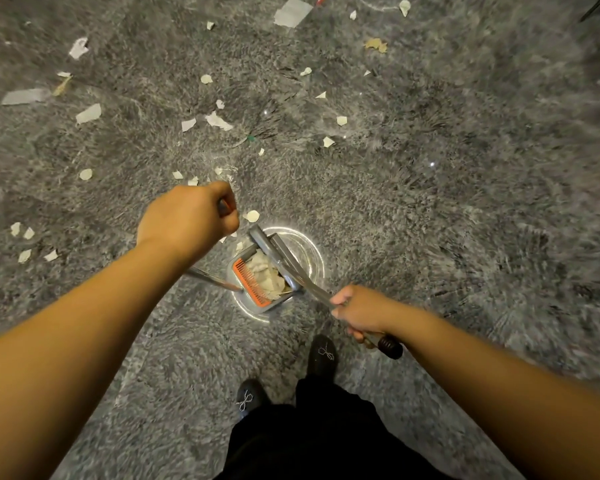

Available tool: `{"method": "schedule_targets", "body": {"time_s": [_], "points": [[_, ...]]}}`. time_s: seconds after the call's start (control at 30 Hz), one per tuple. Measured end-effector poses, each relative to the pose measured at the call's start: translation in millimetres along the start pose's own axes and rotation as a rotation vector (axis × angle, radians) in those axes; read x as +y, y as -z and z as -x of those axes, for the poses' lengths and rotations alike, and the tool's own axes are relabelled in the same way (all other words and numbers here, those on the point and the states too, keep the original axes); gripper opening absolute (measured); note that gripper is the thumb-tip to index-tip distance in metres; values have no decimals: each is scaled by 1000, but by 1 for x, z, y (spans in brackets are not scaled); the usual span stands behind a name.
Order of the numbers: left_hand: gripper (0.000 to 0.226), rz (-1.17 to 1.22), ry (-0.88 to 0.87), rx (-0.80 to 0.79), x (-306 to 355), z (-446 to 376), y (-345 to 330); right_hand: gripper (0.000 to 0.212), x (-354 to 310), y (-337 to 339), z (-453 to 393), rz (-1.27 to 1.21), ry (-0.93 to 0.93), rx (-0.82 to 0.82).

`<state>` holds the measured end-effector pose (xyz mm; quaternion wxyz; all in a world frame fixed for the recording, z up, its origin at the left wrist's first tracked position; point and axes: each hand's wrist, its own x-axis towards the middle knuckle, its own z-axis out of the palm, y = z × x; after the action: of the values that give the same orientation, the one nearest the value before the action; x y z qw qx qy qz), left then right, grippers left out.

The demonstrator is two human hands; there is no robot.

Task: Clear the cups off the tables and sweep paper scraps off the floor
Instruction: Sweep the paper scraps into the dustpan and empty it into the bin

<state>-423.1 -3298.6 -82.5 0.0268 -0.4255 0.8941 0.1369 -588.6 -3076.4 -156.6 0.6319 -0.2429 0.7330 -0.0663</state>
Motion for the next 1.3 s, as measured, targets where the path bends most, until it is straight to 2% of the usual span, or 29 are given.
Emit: {"method": "schedule_targets", "body": {"time_s": [0.3, 0.47, 0.83, 1.07, 1.3], "points": [[7, 57, -21, 34, -15, 25, 0, 33, 5, -41, 28, -281, -30, 115], [10, 137, 86, 53, -43, 49, 5, 31, -2, -59, 48, -346, -20, 163], [13, 284, 275, 147, -137, 123, 16, 33, -35, -99, 52, -376, 6, 257], [13, 244, 337, 192, -204, 152, 33, 36, -64, -111, 28, -356, 8, 260], [11, 186, 417, 166, -248, 147, 43, 35, -103, -90, -8, -238, 5, 261]]}}
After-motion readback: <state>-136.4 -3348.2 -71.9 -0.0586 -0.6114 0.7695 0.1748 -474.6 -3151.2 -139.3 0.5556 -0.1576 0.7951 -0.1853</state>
